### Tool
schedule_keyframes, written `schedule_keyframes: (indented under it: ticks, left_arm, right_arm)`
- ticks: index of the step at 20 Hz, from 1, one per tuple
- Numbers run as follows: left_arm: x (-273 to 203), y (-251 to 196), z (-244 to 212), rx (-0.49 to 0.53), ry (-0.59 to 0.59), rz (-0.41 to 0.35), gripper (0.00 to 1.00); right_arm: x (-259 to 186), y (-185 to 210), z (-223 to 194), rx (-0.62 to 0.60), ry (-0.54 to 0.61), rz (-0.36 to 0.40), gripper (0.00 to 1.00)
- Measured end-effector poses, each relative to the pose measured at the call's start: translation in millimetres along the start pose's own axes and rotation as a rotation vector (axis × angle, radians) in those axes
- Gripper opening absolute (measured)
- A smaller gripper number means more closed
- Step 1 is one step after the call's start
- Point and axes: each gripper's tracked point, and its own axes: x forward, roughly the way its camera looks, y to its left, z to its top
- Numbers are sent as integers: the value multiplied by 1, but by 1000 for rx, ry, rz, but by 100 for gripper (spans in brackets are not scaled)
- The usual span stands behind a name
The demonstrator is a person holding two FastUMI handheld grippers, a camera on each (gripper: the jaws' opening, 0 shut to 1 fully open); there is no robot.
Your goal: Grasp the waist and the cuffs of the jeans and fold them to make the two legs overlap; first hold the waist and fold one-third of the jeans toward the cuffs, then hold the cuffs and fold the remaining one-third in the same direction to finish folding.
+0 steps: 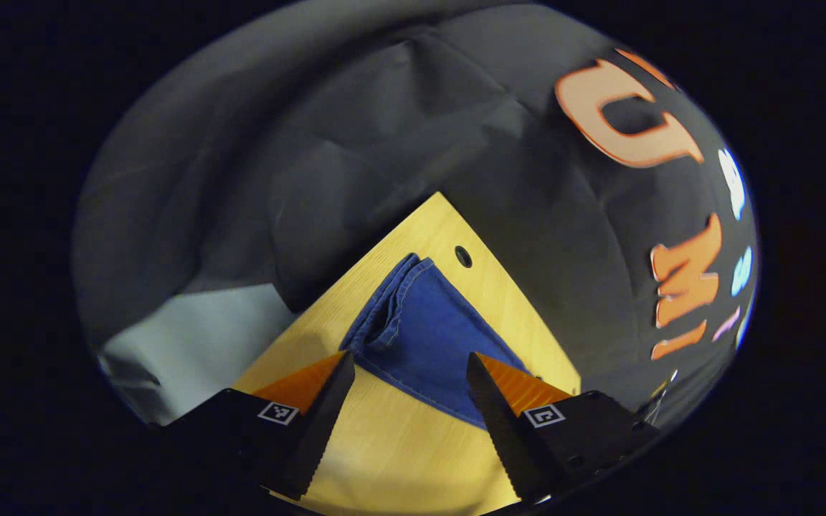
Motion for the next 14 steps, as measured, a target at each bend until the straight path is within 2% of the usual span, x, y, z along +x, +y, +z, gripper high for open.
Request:
schedule_keyframes:
  ticks: [4,7,9,14]
  left_arm:
    - [-2,13,-13,-165,1,53,98]
    - [10,20,-19,-206,-17,107,98]
    - [20,34,-23,-229,-26,184,98]
    - [35,28,-20,-285,-77,177,96]
  right_arm:
    - [-17,-36,21,33,-8,-11,99]
    - [-21,-64,30,49,-3,-34,99]
    - [-20,-79,32,68,12,-47,99]
    - [-11,-91,31,101,42,-40,99]
